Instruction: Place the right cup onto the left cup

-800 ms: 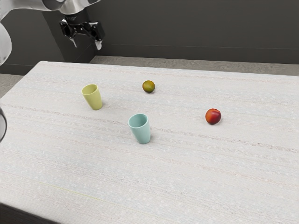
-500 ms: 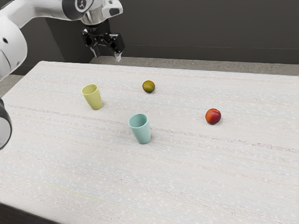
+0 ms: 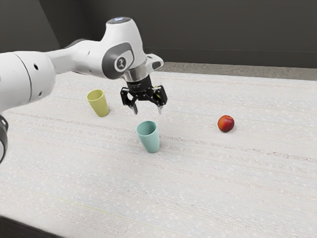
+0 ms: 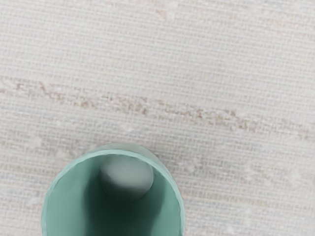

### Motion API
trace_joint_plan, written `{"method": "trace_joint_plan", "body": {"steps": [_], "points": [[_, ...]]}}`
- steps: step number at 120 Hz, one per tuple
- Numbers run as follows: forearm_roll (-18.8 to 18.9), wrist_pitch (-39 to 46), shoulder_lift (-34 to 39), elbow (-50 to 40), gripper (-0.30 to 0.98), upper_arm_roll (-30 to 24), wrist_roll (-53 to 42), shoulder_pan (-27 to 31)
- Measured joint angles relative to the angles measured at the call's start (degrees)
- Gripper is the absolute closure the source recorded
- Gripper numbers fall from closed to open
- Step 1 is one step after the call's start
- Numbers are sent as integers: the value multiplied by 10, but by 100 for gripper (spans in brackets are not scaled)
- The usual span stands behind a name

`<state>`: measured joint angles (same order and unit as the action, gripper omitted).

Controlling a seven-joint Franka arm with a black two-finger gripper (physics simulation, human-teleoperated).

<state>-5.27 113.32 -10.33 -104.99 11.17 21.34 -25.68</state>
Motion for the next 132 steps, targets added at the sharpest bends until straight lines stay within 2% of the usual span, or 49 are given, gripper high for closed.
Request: {"method": "trace_joint_plan", "body": {"steps": [16,49,84,116,132], "points": [[-1,23,19,-47,1,-2,31,-8],[-2,59,-1,-57,3,-4,77,-16],[-3,85,-21,-60,37,-4,109,-15],[-8,100,-50,-60,50,-4,127,-10],[-9,104,-50,-60,64,-3,133,-10]]}}
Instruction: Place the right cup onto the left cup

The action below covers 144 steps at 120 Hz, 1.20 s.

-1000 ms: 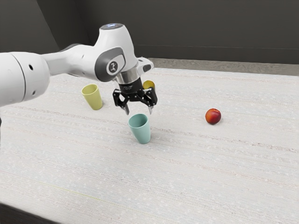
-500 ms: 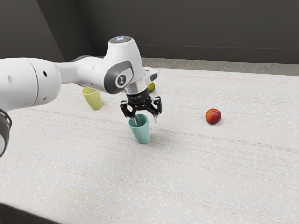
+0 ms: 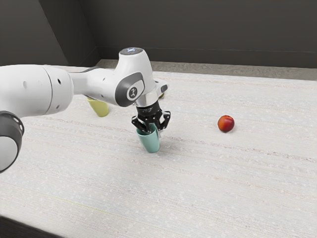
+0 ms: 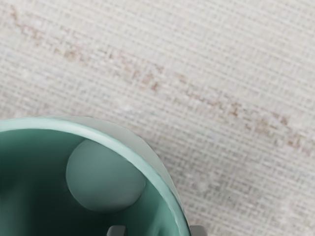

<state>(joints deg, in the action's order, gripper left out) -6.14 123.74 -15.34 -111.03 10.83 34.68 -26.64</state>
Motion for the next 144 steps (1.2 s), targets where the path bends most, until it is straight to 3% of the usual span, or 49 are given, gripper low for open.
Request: {"method": "trace_joint_plan", "body": {"steps": [21,65,105,133,144], "points": [[0,1,0,-1,73,0,7,0],[9,-19,6,8,78,2,16,5],[37,-97,96,22,78,-13,20,48],[65,-143,87,93,78,-45,15,159],[77,-166,48,167,78,-46,11,181]]}}
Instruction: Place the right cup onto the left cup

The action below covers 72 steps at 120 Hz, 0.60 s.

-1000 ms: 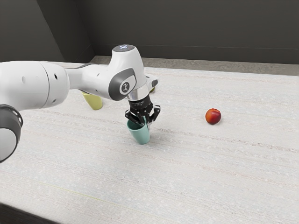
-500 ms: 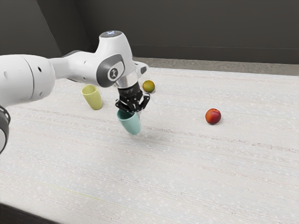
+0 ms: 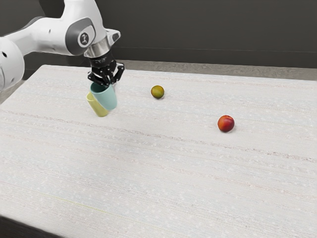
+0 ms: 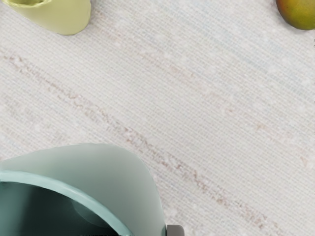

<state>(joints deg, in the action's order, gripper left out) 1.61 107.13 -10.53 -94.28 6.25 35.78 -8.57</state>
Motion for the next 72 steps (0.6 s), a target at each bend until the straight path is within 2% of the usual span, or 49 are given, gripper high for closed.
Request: {"method": "trace_joint_plan", "body": {"steps": [40,72], "points": [[11,-58,-127,172,78,5,-31,77],[10,-102,-236,293,78,6,-57,107]]}}
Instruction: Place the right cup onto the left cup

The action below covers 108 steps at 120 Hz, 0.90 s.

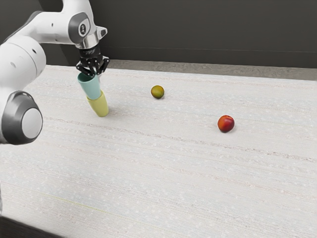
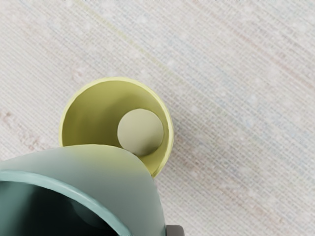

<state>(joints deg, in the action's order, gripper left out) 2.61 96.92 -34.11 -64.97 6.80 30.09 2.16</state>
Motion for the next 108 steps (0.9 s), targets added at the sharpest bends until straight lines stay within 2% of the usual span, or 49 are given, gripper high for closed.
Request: {"method": "trace_joint_plan", "body": {"steps": [51,108], "points": [[-4,-60,-99,172,78,-2,-32,20],[-15,-75,-141,206,78,-1,-51,29]]}}
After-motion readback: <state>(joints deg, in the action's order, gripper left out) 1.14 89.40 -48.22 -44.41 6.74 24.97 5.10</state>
